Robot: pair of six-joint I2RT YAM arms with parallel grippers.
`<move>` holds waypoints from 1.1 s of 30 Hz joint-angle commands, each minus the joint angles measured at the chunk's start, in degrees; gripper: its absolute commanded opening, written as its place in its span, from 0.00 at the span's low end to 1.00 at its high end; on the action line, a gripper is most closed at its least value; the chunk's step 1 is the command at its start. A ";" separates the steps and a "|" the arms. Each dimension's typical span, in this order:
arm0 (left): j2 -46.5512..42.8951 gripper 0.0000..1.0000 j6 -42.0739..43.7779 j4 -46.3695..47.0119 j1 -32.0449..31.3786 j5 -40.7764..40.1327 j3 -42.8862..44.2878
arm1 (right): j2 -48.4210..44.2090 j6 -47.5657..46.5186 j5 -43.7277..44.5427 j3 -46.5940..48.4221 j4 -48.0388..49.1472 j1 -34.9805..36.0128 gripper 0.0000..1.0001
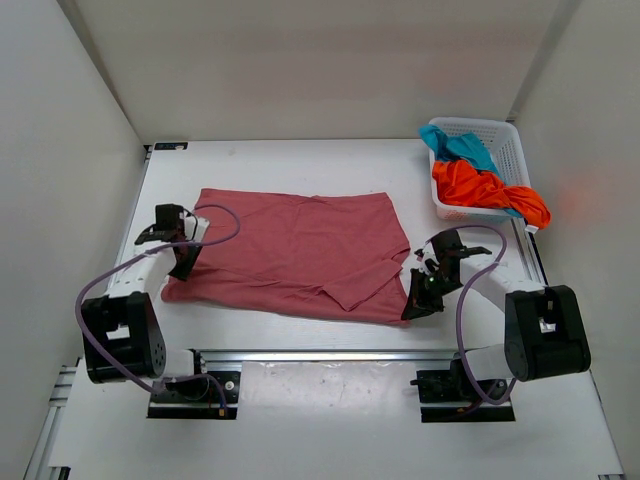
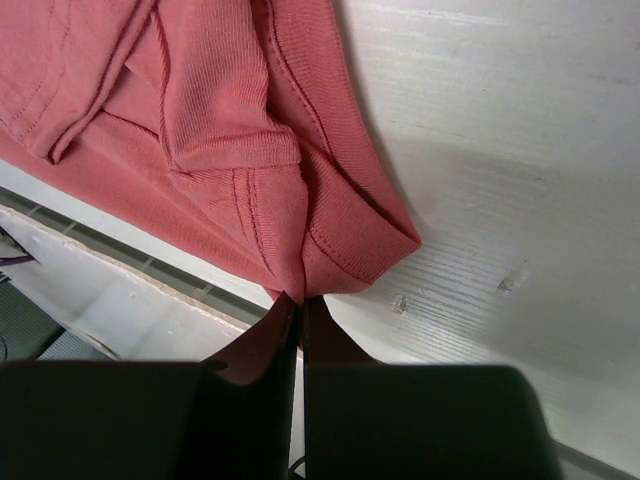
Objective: Fold and stack the t-shirts
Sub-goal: Fold the flattened tshirt in 1/3 of the way
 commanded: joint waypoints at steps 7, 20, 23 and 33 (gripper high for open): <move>5.45 0.47 7.65 3.79 -2.30 -0.62 1.97 | -0.10 0.44 -0.32 -2.08 0.65 0.14 0.01; 8.00 0.08 8.02 9.42 -6.52 -1.42 0.74 | -0.81 0.53 -1.37 -3.22 1.79 -1.27 0.00; 8.88 0.00 7.84 9.42 -5.99 -2.12 1.36 | -1.33 0.35 -1.55 -3.48 1.79 -1.19 0.00; 12.65 0.00 4.95 14.43 -2.05 -9.24 6.18 | -1.33 0.26 -1.28 -3.31 1.79 -1.71 0.00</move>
